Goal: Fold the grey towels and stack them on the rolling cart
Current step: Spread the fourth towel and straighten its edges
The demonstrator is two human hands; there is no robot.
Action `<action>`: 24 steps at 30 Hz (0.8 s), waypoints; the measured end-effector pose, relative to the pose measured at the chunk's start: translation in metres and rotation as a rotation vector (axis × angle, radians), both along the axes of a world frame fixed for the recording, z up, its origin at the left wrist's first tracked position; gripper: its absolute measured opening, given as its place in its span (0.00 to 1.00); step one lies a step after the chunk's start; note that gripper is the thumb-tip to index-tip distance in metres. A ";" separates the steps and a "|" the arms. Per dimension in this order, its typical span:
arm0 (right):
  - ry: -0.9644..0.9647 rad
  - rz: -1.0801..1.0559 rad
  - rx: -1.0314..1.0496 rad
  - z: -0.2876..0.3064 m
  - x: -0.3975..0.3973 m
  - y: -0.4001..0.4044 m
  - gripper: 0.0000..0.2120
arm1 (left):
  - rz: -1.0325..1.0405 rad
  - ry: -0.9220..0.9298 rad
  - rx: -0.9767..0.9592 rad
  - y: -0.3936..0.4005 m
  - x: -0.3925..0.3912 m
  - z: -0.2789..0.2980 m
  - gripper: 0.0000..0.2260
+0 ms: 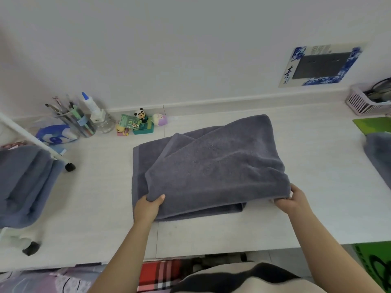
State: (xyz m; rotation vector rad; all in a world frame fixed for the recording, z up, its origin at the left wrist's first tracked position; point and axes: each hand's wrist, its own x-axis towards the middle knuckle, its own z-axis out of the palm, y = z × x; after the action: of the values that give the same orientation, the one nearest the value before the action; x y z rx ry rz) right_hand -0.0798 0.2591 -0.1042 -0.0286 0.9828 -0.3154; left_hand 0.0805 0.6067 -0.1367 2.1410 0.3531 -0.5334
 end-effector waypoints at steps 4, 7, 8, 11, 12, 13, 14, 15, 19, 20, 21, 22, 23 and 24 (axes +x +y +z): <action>-0.217 0.009 -0.061 -0.014 -0.003 -0.019 0.40 | 0.187 -0.059 -0.206 -0.011 -0.006 0.012 0.20; -0.346 -0.039 -0.083 -0.010 -0.011 -0.036 0.22 | 0.349 -0.083 -0.268 -0.008 -0.009 0.015 0.19; -0.396 -0.111 -0.073 -0.007 -0.015 -0.043 0.21 | 0.386 -0.098 -0.271 -0.006 -0.008 0.016 0.19; -0.359 -0.109 -0.240 0.009 -0.028 -0.060 0.21 | 0.383 -0.112 -0.188 -0.004 -0.010 0.015 0.17; -0.279 -0.037 -0.318 0.013 -0.027 -0.058 0.17 | 0.380 -0.108 -0.138 -0.003 -0.011 0.013 0.16; -0.177 0.033 -0.405 0.014 -0.026 -0.055 0.18 | 0.394 -0.092 -0.097 -0.002 -0.013 0.010 0.16; -0.085 0.084 -0.479 0.013 -0.025 -0.048 0.24 | 0.418 -0.072 -0.066 -0.002 -0.015 0.007 0.17; 0.011 0.120 -0.524 0.012 -0.024 -0.040 0.27 | 0.435 -0.051 -0.040 -0.001 -0.016 0.006 0.17; 0.257 0.210 -0.700 -0.002 -0.030 -0.029 0.20 | 0.369 -0.046 0.049 0.002 -0.019 0.006 0.17; 0.304 0.231 -0.746 -0.004 -0.033 -0.032 0.19 | 0.354 -0.050 0.059 0.002 -0.020 0.008 0.17; 0.334 0.243 -0.778 -0.007 -0.037 -0.035 0.18 | 0.345 -0.058 0.069 0.002 -0.020 0.009 0.17; 0.361 0.242 -0.801 -0.009 -0.040 -0.038 0.18 | 0.339 -0.067 0.083 0.004 -0.021 0.009 0.18; 0.375 0.233 -0.809 -0.010 -0.042 -0.040 0.17 | 0.327 -0.073 0.103 0.006 -0.023 0.009 0.18; 0.395 0.245 -0.815 -0.012 -0.045 -0.043 0.18 | 0.310 -0.075 0.127 0.008 -0.026 0.008 0.19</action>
State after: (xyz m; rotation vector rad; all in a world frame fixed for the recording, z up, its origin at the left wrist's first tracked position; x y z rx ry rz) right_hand -0.1251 0.2162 -0.1160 -0.9760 1.1670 -0.4759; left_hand 0.0546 0.6143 -0.1288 2.1661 0.6784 -0.2572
